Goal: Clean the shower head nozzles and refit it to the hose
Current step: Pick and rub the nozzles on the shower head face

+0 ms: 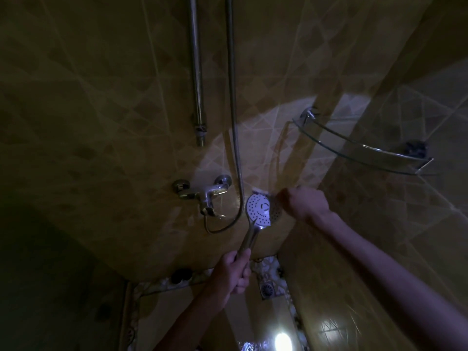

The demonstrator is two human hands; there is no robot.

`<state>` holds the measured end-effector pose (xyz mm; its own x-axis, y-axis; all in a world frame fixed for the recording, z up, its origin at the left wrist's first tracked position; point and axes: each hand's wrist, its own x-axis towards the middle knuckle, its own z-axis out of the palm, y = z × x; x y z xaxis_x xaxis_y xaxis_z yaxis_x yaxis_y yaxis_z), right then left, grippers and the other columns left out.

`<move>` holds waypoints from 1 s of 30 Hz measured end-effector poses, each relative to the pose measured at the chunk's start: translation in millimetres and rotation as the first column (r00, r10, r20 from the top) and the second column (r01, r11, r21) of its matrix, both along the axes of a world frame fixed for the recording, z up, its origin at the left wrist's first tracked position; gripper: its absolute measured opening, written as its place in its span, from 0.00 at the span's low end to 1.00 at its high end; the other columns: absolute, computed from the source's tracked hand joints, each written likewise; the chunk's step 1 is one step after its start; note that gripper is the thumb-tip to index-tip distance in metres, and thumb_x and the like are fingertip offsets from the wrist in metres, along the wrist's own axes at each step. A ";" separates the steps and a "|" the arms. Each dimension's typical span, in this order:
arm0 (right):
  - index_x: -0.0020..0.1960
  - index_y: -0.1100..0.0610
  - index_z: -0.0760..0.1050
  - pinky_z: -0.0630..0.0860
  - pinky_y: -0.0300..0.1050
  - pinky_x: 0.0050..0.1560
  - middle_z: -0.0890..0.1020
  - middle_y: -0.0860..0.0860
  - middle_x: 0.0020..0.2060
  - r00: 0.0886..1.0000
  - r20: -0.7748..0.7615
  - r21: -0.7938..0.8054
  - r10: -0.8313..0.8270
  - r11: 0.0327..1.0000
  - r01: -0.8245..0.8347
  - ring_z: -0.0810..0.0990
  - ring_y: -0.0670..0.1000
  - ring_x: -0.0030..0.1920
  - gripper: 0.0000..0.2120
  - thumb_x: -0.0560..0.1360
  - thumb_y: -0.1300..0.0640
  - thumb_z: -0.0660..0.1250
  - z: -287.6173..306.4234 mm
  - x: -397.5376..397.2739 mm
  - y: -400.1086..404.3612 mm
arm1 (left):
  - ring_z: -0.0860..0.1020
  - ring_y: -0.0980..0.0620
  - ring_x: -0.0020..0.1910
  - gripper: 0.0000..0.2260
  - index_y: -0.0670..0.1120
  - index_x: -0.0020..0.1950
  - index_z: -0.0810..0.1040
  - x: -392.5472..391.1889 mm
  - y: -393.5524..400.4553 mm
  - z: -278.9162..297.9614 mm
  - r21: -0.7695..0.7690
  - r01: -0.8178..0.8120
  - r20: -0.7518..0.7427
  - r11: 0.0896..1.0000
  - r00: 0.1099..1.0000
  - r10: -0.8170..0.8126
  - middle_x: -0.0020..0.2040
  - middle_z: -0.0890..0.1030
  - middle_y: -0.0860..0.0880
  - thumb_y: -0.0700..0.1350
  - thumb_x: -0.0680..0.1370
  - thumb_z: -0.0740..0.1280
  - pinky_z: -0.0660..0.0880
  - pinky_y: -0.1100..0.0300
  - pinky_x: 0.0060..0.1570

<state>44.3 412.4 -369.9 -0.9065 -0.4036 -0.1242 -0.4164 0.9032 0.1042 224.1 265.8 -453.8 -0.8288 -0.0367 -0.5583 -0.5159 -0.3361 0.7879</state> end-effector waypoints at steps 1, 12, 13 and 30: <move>0.54 0.52 0.77 0.74 0.46 0.44 0.83 0.56 0.51 0.999 -0.014 -0.023 -0.049 0.999 0.049 0.82 0.57 0.50 0.22 0.80 0.40 0.50 3.1 -4.7 1.6 | 0.61 0.58 0.19 0.12 0.47 0.39 0.66 0.0 0.6 0.6 -0.002 0.001 -0.004 1.000 1.000 -0.001 0.25 0.68 0.53 0.51 0.78 0.62 0.53 0.71 0.20; 0.54 0.51 0.77 0.77 0.48 0.47 0.83 0.58 0.50 0.999 -0.005 -0.040 0.035 0.999 -0.035 0.82 0.59 0.52 0.27 0.79 0.35 0.47 -4.1 5.6 10.8 | 0.61 0.59 0.19 0.12 0.47 0.38 0.66 3.2 1.4 3.0 0.022 -0.012 -0.010 1.000 1.000 0.012 0.26 0.68 0.52 0.50 0.79 0.61 0.53 0.71 0.19; 0.53 0.52 0.77 0.76 0.48 0.47 0.83 0.58 0.50 1.000 -0.030 -0.063 0.008 0.998 -0.010 0.82 0.60 0.51 0.27 0.79 0.36 0.47 -0.8 1.8 14.3 | 0.61 0.58 0.19 0.12 0.47 0.39 0.66 3.8 1.5 4.1 0.025 -0.011 -0.014 1.000 1.000 0.012 0.26 0.68 0.52 0.50 0.79 0.61 0.53 0.71 0.19; 0.46 0.52 0.76 0.74 0.46 0.40 0.83 0.55 0.41 0.994 -0.093 -0.140 0.055 0.988 -0.067 0.83 0.58 0.45 0.29 0.78 0.33 0.45 -34.4 40.4 26.7 | 0.61 0.58 0.19 0.10 0.46 0.42 0.68 8.8 3.4 6.4 0.040 -0.025 0.039 0.999 0.999 0.023 0.26 0.68 0.53 0.50 0.79 0.62 0.52 0.69 0.21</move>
<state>84.6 439.1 -404.2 -0.8845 -0.4662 0.0184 -0.4659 0.8847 0.0148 232.9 269.3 -447.4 -0.8061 -0.0332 -0.5909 -0.5367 -0.3797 0.7535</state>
